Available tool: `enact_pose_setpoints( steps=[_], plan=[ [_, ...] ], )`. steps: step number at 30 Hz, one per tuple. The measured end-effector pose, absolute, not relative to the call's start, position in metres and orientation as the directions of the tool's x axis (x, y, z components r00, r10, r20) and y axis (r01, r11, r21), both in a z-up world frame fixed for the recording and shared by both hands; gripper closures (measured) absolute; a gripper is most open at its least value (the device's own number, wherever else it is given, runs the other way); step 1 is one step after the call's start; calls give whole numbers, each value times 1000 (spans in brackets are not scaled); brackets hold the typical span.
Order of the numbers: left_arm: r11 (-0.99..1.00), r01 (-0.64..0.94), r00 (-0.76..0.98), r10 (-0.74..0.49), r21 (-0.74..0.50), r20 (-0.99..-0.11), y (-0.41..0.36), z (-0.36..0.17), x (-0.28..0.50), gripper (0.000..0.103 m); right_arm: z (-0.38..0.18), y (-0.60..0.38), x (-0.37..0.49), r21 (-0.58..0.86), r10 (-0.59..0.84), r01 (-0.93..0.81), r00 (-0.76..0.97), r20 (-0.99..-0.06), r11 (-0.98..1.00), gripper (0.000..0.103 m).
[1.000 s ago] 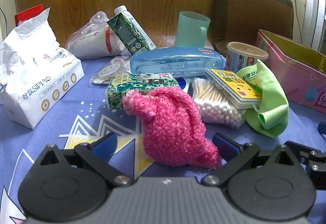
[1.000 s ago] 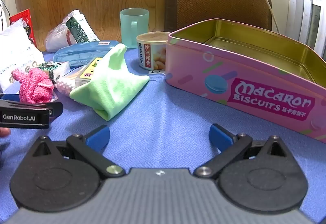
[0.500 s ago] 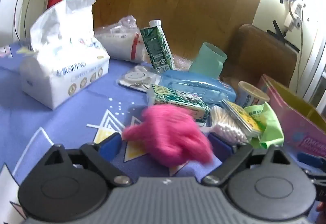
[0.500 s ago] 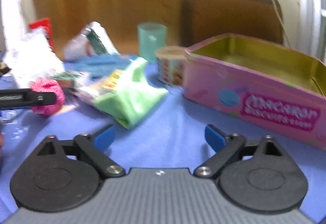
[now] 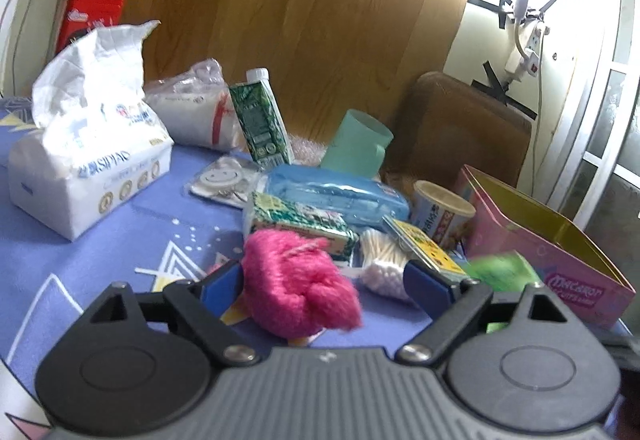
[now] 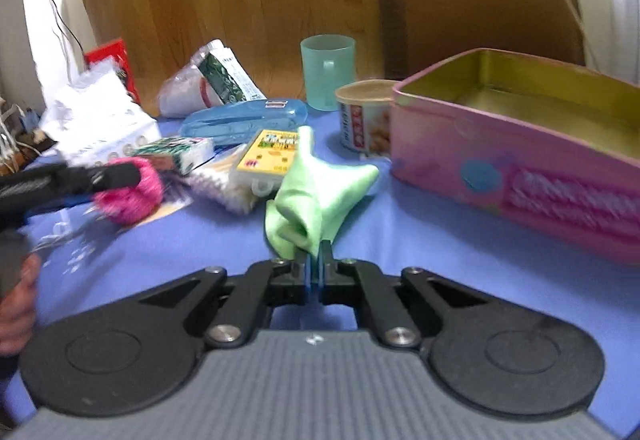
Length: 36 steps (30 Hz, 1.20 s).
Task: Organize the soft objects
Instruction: 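Carry the green cloth over the pink tin and open the right tool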
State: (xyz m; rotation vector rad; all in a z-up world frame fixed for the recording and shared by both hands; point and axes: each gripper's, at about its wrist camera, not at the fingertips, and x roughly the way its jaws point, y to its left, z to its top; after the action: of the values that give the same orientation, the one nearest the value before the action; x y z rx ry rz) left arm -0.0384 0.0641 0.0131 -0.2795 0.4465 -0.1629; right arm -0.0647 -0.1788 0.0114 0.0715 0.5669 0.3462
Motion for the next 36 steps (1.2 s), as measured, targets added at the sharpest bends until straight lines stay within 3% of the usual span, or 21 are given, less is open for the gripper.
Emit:
enact_pose_setpoints(
  steps=[4,6,7,8,10,14,16,17,18,19,20,24,33,35,36],
  plan=[
    [956,35,920,-144,-290,-365,66,21,-51,12,9,-195,-102,220,424,-364,745,-515,905,91],
    [965,7,935,-100,-264,-339,66,31,-59,9,11,-195,-114,205,419,-368,749,-514,907,75],
    [969,-1,944,-80,-247,-320,65,39,-64,6,12,-195,-117,188,402,-357,762,-509,915,52],
    [970,4,953,-78,-243,-294,63,47,-70,5,14,-196,-119,168,379,-342,782,-495,925,36],
    [965,68,955,-137,-254,-263,54,61,-79,1,17,-196,-122,134,343,-318,818,-463,939,29],
    [938,282,869,-339,-203,-361,5,71,-69,1,20,-189,-108,120,352,-336,813,-465,934,29],
    [908,368,780,-420,-203,-463,-23,64,-52,11,15,-185,-97,103,351,-346,799,-489,932,31],
    [890,401,718,-453,-219,-528,-35,57,-40,15,11,-180,-96,83,339,-346,793,-507,935,38],
    [873,424,659,-481,-242,-578,-45,49,-29,30,7,-177,-93,65,326,-345,786,-525,936,48],
    [857,436,594,-503,-274,-628,-53,39,-16,50,4,-176,-94,50,317,-343,790,-525,938,63],
    [850,435,544,-512,-298,-665,-60,29,-5,55,3,-175,-96,37,316,-347,799,-511,937,81],
    [792,460,501,-605,-401,-619,-67,36,4,79,4,-187,-102,68,344,-356,808,-478,932,91],
    [726,640,616,-680,-252,-397,-139,124,14,75,60,-221,-106,-129,118,-133,986,-115,983,92],
    [732,638,630,-675,-238,-384,-159,127,31,61,66,-236,-91,-134,62,-72,995,-75,988,91],
    [741,630,636,-664,-231,-393,-167,126,34,42,67,-242,-80,-136,29,-39,997,-77,990,91]
  ],
)
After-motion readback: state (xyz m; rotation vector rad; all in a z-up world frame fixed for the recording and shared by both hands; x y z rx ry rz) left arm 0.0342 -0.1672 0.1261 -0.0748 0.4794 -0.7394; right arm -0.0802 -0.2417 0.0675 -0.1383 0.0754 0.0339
